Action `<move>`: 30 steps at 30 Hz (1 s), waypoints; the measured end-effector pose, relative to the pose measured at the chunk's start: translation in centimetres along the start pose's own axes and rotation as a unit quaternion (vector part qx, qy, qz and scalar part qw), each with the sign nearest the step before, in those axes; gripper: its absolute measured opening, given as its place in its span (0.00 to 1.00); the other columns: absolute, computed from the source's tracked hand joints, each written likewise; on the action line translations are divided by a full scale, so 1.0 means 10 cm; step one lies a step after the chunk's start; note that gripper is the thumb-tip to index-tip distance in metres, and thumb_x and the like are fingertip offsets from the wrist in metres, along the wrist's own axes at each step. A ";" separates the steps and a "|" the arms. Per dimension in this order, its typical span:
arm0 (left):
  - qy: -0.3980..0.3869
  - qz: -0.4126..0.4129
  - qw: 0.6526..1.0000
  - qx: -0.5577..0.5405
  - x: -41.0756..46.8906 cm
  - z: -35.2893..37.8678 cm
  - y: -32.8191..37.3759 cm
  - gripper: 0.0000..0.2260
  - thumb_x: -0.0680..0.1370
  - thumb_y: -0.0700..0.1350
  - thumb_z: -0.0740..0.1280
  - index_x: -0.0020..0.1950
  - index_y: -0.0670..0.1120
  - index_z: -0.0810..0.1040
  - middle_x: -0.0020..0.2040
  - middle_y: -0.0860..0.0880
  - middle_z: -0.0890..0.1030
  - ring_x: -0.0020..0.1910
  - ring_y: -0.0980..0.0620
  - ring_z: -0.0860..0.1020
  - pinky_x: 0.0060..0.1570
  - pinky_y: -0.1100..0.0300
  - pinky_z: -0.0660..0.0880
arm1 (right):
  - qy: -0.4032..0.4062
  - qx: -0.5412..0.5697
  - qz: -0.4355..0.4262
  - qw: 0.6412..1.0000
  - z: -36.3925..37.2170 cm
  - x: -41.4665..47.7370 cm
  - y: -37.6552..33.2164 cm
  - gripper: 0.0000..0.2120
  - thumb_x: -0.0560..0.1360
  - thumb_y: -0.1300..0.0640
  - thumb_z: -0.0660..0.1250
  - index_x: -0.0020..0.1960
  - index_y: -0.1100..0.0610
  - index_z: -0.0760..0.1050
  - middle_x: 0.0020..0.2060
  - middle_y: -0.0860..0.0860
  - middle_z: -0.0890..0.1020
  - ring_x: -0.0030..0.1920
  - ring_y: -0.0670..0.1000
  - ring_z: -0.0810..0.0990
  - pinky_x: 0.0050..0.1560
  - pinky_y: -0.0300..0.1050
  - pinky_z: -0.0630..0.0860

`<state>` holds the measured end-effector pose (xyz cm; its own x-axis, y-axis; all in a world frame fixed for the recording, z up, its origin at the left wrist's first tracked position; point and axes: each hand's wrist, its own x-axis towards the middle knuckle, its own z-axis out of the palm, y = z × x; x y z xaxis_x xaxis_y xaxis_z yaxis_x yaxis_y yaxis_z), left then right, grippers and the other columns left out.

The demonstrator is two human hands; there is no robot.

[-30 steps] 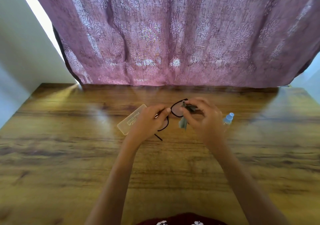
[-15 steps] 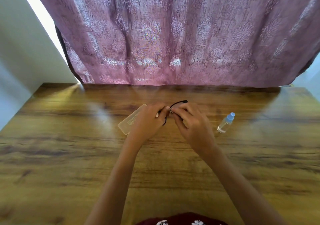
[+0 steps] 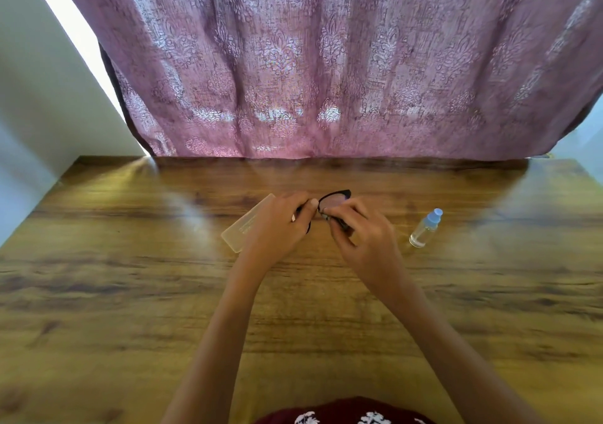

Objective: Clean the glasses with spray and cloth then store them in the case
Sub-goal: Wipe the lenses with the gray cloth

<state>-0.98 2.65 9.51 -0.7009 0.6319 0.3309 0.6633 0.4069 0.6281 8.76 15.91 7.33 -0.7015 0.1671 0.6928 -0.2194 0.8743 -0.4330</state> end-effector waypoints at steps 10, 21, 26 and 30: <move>0.043 -0.005 0.999 0.008 0.00 -0.03 0.01 0.12 0.81 0.44 0.60 0.38 0.44 0.71 0.32 0.55 0.70 0.34 0.58 0.68 0.36 0.71 0.63 | 0.037 -0.015 0.065 0.997 -0.05 0.22 0.07 0.07 0.74 0.65 0.69 0.52 0.62 0.81 0.44 0.52 0.79 0.42 0.41 0.73 0.44 0.28 0.69; 0.031 0.009 0.999 -0.001 0.00 0.00 0.00 0.12 0.81 0.42 0.61 0.38 0.40 0.73 0.32 0.48 0.74 0.36 0.53 0.69 0.37 0.71 0.64 | 0.024 -0.055 0.023 0.998 0.04 0.11 -0.05 0.06 0.76 0.60 0.68 0.51 0.59 0.82 0.44 0.50 0.81 0.44 0.47 0.79 0.41 0.35 0.73; 0.040 -0.006 0.999 0.001 -0.02 -0.03 -0.03 0.13 0.81 0.45 0.59 0.39 0.42 0.72 0.35 0.51 0.73 0.37 0.56 0.69 0.36 0.70 0.64 | 0.046 -0.072 0.067 0.994 -0.01 0.18 0.06 0.08 0.76 0.58 0.67 0.52 0.60 0.82 0.43 0.50 0.81 0.42 0.48 0.78 0.41 0.33 0.70; 0.048 -0.003 0.999 -0.003 -0.02 -0.02 -0.05 0.14 0.80 0.47 0.58 0.40 0.41 0.73 0.36 0.48 0.75 0.36 0.54 0.70 0.36 0.61 0.63 | 0.045 -0.085 0.039 0.995 0.00 0.07 0.03 0.06 0.76 0.60 0.69 0.50 0.61 0.82 0.42 0.51 0.81 0.41 0.47 0.78 0.42 0.33 0.70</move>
<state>-1.20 2.17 9.29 -0.7276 0.5622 0.3931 0.6571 0.4067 0.6347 8.21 16.25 7.67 -0.6471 0.2701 0.7129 -0.0438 0.9204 -0.3885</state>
